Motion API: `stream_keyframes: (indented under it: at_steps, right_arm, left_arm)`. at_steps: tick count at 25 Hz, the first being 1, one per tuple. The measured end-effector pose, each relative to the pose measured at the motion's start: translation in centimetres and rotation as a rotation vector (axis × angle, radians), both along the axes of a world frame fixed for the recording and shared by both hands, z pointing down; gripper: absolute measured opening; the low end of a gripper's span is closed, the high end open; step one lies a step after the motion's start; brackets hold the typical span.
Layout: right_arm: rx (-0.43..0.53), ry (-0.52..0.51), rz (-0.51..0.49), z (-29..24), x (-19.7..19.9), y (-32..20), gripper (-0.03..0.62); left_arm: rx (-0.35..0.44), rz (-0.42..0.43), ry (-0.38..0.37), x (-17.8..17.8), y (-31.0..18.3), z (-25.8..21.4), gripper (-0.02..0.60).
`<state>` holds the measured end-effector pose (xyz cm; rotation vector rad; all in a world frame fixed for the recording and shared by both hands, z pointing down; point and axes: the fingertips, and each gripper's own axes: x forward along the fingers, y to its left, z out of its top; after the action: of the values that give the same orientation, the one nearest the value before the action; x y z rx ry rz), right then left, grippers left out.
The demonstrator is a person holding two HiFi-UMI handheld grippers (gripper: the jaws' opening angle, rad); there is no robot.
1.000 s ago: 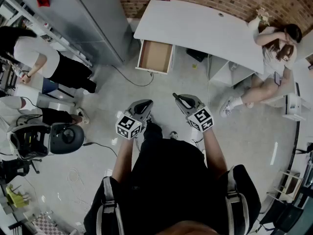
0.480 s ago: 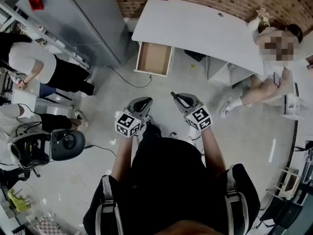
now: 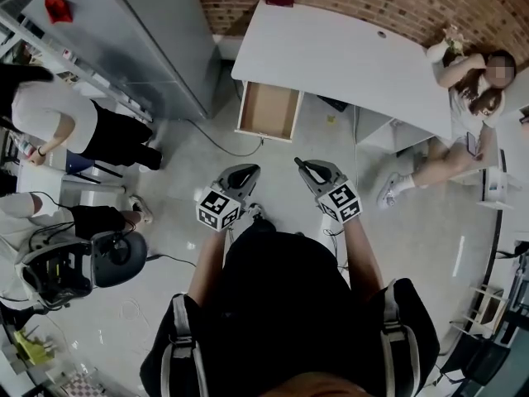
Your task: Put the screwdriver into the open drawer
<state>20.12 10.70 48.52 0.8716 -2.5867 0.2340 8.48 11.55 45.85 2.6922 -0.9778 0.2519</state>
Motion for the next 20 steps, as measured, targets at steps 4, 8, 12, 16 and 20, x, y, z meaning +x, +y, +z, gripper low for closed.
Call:
stream_keyframes:
  at_steps: [4,8,12,16,20]
  right_arm:
    - [0.001,0.016,0.035,0.5,-1.9,-2.1,0.118]
    - [0.001,0.03,0.067,1.4,-3.6,-4.0,0.118]
    - [-0.01,0.051,0.084,2.2,-4.8,-5.2,0.118]
    - [-0.018,0.066,0.092,2.2,-5.4,-6.6,0.118]
    - [-0.021,0.063,0.095,2.2,-5.7,-8.0,0.118]
  left_arm:
    - [0.001,0.03,0.015,-2.3,-2.4,0.2,0.023]
    - [0.008,0.071,0.011,-4.4,-4.7,0.6,0.023]
    - [0.002,0.084,0.013,-6.2,-6.5,0.8,0.023]
    - [-0.004,0.094,0.014,-7.2,-7.7,0.9,0.023]
    - [-0.005,0.094,0.014,-7.7,-8.8,0.6,0.023]
